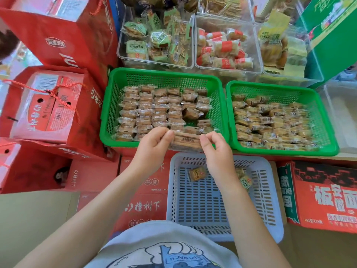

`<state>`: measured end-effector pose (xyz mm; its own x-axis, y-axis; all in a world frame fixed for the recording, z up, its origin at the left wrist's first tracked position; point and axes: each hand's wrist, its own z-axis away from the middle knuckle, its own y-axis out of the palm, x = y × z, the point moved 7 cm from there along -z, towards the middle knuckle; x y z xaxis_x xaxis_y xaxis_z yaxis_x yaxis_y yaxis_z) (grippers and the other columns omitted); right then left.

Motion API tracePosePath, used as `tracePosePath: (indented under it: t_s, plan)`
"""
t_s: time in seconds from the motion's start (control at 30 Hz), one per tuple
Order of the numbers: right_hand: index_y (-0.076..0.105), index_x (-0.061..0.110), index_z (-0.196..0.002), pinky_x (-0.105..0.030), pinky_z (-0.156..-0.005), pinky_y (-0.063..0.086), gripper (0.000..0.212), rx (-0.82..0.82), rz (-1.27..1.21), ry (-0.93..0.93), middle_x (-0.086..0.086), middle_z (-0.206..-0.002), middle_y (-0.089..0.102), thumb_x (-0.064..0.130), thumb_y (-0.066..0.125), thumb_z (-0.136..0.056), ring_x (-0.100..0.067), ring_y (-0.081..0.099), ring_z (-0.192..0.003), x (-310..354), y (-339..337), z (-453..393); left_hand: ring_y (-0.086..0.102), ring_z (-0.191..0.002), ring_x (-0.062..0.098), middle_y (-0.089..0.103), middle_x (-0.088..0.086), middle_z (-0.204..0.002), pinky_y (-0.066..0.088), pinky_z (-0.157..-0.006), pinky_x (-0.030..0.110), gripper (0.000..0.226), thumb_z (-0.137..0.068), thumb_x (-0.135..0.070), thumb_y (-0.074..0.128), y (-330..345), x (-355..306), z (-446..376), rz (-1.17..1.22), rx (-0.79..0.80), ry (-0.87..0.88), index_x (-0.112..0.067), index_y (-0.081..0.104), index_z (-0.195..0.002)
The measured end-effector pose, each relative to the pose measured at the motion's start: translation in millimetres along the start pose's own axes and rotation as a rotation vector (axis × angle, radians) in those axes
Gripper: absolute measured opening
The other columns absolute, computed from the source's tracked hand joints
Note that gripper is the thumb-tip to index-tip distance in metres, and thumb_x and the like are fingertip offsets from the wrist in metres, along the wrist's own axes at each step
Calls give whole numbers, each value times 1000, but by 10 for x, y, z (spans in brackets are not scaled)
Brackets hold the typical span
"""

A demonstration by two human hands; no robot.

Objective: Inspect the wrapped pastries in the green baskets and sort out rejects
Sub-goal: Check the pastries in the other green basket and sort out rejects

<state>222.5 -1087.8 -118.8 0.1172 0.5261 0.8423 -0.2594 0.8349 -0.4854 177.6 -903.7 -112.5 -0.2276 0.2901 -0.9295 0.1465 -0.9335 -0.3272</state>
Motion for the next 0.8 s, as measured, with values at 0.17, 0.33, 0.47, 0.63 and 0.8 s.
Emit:
tracePosePath:
  t_s: [0.17, 0.33, 0.47, 0.63, 0.8]
  plan:
    - [52, 28, -78, -33, -76, 43, 31, 56, -139, 72, 1, -85, 52, 43, 45, -104, -11, 52, -75, -111, 23, -258, 64, -76, 2, 69, -1, -93, 47, -61, 9, 34, -108, -30, 43, 141, 214, -243, 167, 45, -269, -6, 64, -98]
    - [55, 36, -126, -44, -95, 53, 48, 251, 84, 70, 9, -122, 62, 53, 72, -84, -15, 60, -112, -219, 40, -556, 70, -98, 30, 68, 21, -109, 61, -79, 32, 34, -107, -33, 45, 324, 420, -575, 402, 76, -403, -4, 63, -105]
    - [59, 22, -133, -38, -100, 49, 46, 53, 144, 49, 4, -121, 64, 29, 72, -90, -15, 58, -111, -282, -153, -925, 62, -106, 26, 63, 6, -116, 52, -94, 45, 22, -105, -35, 45, 436, 585, -892, 2, 69, -293, -20, 59, -112]
    - [58, 19, -136, -25, -98, 41, 48, 17, 207, 74, 9, -123, 57, 25, 72, -91, -11, 53, -115, -476, -63, -1357, 7, -155, 18, 16, -1, -167, 7, -125, 43, 54, -107, -41, 34, 714, 910, -1042, -715, 310, -33, -20, 30, -156]
    - [55, 13, -139, -34, -82, 46, 47, 122, 676, -172, -10, -117, 53, 6, 63, -94, -28, 55, -104, -550, 163, -1505, 11, -154, 18, 28, 0, -164, 9, -123, 49, 51, -105, -43, 29, 774, 1005, -1047, -839, 285, -3, -21, 39, -150]
